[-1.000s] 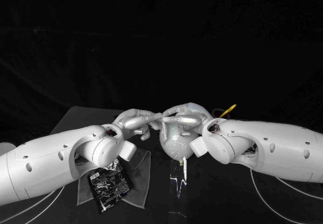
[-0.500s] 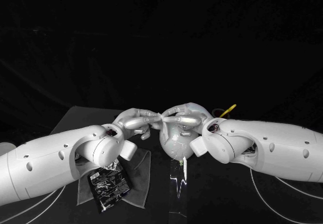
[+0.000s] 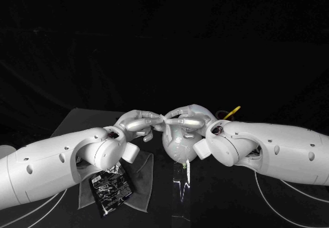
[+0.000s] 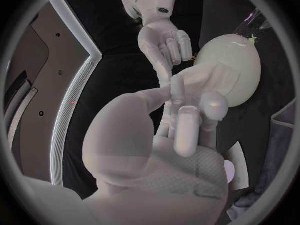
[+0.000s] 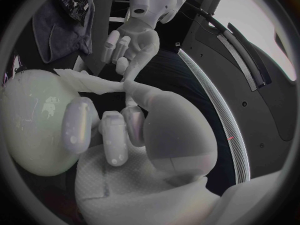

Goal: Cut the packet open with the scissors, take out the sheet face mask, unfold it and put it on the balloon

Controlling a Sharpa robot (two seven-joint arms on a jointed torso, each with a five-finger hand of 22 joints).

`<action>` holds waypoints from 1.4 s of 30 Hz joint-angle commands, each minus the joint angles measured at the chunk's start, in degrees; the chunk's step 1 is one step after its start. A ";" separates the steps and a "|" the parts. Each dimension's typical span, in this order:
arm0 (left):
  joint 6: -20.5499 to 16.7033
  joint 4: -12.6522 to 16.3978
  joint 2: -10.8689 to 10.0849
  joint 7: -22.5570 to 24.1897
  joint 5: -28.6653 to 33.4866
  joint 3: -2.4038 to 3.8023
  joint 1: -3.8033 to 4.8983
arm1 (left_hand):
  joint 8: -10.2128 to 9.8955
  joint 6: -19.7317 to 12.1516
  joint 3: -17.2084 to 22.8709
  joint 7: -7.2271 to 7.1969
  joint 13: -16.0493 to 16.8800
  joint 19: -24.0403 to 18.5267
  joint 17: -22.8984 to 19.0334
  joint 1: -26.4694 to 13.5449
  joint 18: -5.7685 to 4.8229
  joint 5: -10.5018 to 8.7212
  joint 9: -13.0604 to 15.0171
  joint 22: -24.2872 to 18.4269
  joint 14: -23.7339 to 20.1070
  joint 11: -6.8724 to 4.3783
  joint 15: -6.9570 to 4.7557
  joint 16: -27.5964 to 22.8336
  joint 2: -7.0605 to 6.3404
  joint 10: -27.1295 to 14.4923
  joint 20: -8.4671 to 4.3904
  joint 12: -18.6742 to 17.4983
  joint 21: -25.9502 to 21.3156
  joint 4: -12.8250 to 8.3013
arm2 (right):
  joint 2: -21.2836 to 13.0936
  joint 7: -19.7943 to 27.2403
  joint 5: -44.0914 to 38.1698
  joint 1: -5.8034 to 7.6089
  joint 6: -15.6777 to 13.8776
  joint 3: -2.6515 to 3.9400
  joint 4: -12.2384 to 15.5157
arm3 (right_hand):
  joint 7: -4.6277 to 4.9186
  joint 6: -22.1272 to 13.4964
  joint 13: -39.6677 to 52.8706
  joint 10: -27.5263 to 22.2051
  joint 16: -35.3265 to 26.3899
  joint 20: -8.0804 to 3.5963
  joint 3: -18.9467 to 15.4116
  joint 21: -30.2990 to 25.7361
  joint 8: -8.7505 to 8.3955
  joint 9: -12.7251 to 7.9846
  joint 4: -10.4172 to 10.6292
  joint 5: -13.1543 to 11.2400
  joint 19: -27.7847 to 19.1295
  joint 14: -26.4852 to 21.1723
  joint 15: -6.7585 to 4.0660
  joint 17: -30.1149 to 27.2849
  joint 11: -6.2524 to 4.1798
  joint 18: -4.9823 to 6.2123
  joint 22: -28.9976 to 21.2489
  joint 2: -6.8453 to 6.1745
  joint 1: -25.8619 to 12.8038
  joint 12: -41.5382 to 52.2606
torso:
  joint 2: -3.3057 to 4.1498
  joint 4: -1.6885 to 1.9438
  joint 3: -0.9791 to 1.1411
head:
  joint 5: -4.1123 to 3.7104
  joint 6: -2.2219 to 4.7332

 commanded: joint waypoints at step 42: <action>0.78 -0.09 -1.35 -1.52 -2.54 0.12 0.10 | 3.76 3.42 7.23 -1.90 4.40 2.27 3.28 -8.03 -1.16 17.97 4.72 5.74 2.90 -2.14 -2.03 1.71 -3.77 3.78 -1.77 5.90 4.74 -5.14 | -1.66 2.64 0.02 -0.10 -1.06 0.31 -0.02 | 0.03 0.30 5.67 0.30 0.16 -0.18 0.44 0.17 0.39 0.20 -0.13 0.18 0.10 5.64 -0.35 13.62 0.10 0.55 9.92 -0.07 -0.75 0.11 | -0.02 0.00 -0.01 | 0.11 0.13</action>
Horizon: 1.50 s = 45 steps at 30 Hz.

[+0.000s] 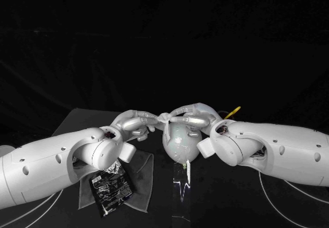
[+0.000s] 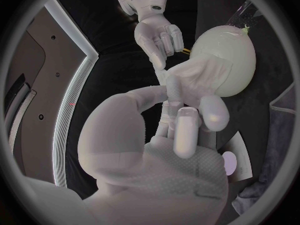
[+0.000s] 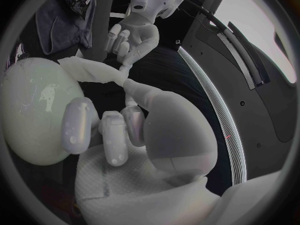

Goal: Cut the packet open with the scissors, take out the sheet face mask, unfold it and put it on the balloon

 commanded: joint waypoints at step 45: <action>4.30 -0.40 1.51 -5.69 1.60 0.05 0.12 | -3.99 -6.67 -29.32 2.77 -1.21 -4.94 -6.15 -3.40 0.57 -17.66 4.10 -10.85 0.68 2.52 2.51 -2.77 -3.30 -6.33 2.58 -3.84 -7.92 15.91 | 1.13 0.49 -0.48 0.05 0.79 0.31 -0.12 | -0.08 0.38 5.70 0.42 0.18 -0.19 0.40 0.22 0.44 0.14 -0.07 0.26 0.12 5.65 -0.36 13.68 -0.01 0.83 9.93 0.06 -0.35 0.24 | 0.03 0.01 -0.02 | -0.14 0.40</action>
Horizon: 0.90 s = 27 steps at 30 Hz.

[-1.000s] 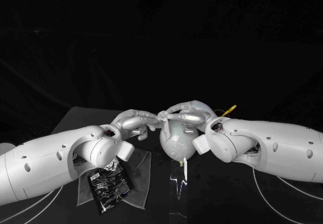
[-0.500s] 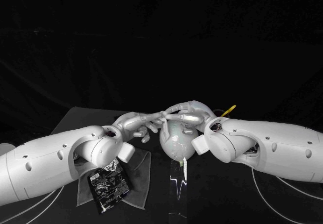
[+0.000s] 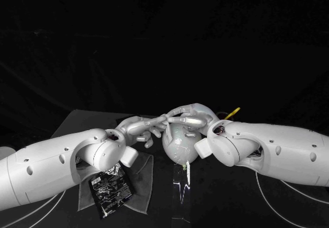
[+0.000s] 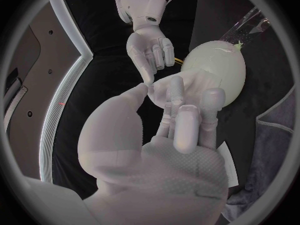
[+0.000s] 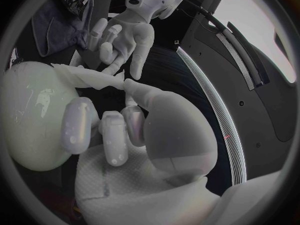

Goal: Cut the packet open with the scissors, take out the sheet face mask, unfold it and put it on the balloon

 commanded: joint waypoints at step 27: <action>-3.06 -0.29 0.34 6.44 4.05 0.07 0.13 | 1.35 5.07 14.29 -1.77 -2.55 3.34 1.69 14.35 -0.12 -0.18 1.08 4.06 1.56 -2.10 -1.56 0.41 8.87 5.59 -1.48 -2.43 2.26 -6.31 | 0.17 -0.09 -1.02 0.01 0.80 0.00 -0.33 | 0.10 0.45 5.71 0.42 0.17 -0.20 0.65 0.31 0.27 0.22 -0.19 0.37 0.17 5.65 -0.37 13.65 -0.02 0.82 9.97 0.05 -0.48 0.29 | 0.00 0.02 0.01 | 0.26 -0.23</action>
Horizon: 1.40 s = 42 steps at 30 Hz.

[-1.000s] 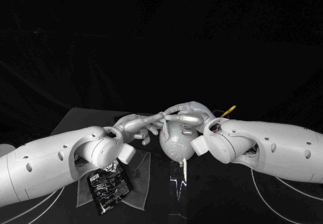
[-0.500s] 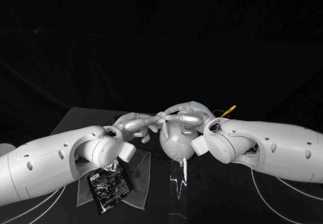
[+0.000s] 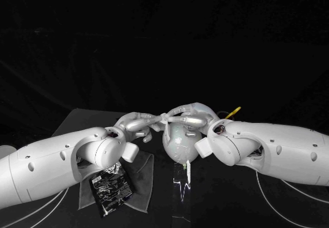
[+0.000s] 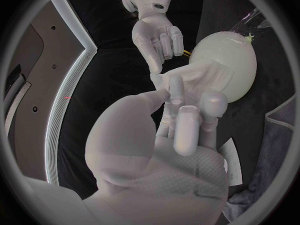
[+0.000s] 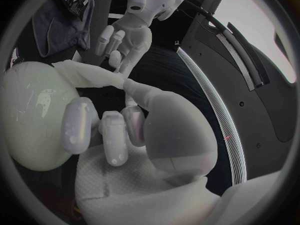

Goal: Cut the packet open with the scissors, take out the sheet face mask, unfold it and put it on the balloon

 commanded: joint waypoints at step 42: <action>-0.09 0.69 0.53 1.85 -2.26 0.07 0.10 | 1.03 2.04 9.46 -0.15 -0.18 2.14 1.26 -1.34 -0.66 0.69 3.17 3.71 2.12 -0.90 -0.87 0.80 -4.30 3.35 -0.55 -0.71 2.82 -6.36 | -0.98 -1.38 -5.80 0.08 1.92 0.01 0.62 | 2.32 -6.12 1.54 -3.97 -1.06 0.91 -2.63 -5.09 -3.06 -0.76 1.11 0.34 -2.67 4.74 1.35 10.45 2.21 1.73 8.39 -1.89 -4.72 -5.34 | -0.04 -0.04 0.00 | 0.12 0.25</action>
